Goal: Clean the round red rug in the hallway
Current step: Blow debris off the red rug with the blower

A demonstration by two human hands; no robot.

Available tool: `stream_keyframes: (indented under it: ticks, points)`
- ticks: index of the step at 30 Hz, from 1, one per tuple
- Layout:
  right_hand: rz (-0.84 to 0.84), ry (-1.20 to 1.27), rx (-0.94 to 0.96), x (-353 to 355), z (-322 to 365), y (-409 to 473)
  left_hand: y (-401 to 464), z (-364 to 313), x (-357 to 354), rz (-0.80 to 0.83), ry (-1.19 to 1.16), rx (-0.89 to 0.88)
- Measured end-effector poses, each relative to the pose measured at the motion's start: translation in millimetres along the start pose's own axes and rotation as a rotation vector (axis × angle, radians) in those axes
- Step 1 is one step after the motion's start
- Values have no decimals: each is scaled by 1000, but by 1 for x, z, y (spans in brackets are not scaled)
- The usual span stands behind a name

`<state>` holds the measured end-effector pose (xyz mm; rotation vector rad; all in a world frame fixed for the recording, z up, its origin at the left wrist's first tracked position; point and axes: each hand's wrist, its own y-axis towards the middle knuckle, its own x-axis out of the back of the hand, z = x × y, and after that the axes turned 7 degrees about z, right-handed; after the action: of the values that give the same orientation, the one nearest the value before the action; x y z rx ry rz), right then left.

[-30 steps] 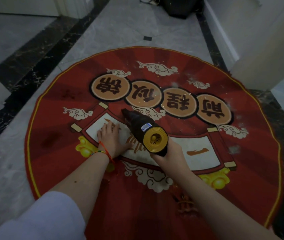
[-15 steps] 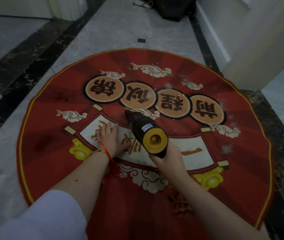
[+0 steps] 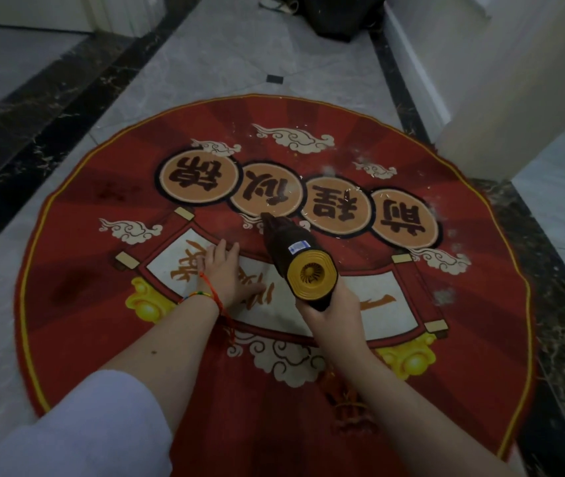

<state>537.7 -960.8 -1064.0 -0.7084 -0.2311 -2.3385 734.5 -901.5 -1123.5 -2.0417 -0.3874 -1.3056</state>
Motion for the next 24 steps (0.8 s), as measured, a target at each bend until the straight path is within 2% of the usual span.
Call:
stream_keyframes:
  ticks: [7,14,19,24]
  points:
    - [7,66,-46,-3,8,40,-1,-3,2,26,5,9]
    - [11,33,-14,0,1,22,2,-6,8,23,3,-23]
    - [-40,80,-40,-3,10,48,7,-10,8,53,15,-25]
    - [-6,69,-48,4,5,37,6,-11,3,42,18,-24]
